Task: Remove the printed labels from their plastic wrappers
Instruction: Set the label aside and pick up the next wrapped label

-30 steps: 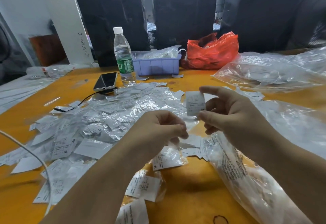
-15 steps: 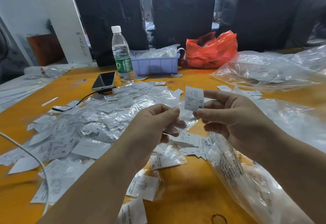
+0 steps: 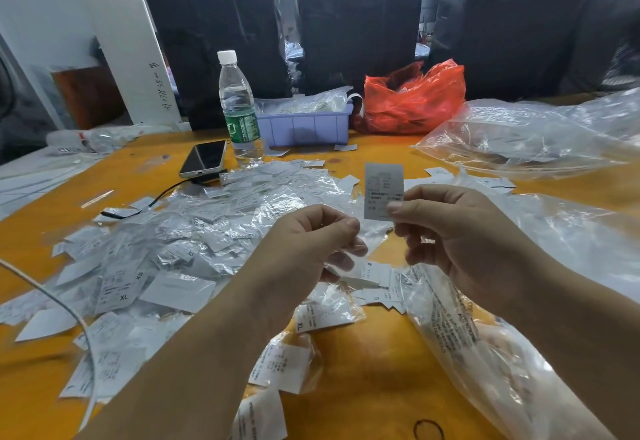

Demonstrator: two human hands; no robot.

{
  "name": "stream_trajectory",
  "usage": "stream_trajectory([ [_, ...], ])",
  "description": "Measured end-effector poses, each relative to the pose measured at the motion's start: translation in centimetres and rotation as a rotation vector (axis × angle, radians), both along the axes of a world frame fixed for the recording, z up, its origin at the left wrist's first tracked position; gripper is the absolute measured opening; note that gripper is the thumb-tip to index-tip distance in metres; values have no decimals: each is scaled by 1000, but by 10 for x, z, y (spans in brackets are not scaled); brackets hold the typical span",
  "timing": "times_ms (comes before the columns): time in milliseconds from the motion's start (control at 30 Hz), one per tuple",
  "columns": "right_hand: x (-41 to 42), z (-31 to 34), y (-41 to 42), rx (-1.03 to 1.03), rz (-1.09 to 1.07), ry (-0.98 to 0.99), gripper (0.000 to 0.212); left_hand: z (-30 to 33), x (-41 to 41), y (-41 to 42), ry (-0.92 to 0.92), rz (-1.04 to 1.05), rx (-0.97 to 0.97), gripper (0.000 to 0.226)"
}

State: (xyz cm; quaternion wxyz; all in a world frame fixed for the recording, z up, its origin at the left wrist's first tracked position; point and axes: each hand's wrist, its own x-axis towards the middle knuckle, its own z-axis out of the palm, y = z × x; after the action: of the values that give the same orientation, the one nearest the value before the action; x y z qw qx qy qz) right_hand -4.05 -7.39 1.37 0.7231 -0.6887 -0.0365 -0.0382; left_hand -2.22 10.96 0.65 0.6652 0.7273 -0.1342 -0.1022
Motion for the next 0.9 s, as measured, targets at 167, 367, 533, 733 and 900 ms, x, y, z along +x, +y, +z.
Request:
stream_trajectory([
  [167,0,-1,1,-75,-73,-61,13,1,-1,0,-15,-11,8,11],
  [367,-1,-1,1,-123,-132,-114,18,1,-1,-1,-13,-25,18,11],
  [533,-4,-3,5,-192,-56,-127,9,1,-1,-1,0,-37,17,11],
  [733,-3,-4,5,-168,-72,-118,8,1,-1,-1,-14,-38,34,10],
  [900,-1,-2,1,-112,-166,-120,11,0,-2,0,-15,-32,32,10],
])
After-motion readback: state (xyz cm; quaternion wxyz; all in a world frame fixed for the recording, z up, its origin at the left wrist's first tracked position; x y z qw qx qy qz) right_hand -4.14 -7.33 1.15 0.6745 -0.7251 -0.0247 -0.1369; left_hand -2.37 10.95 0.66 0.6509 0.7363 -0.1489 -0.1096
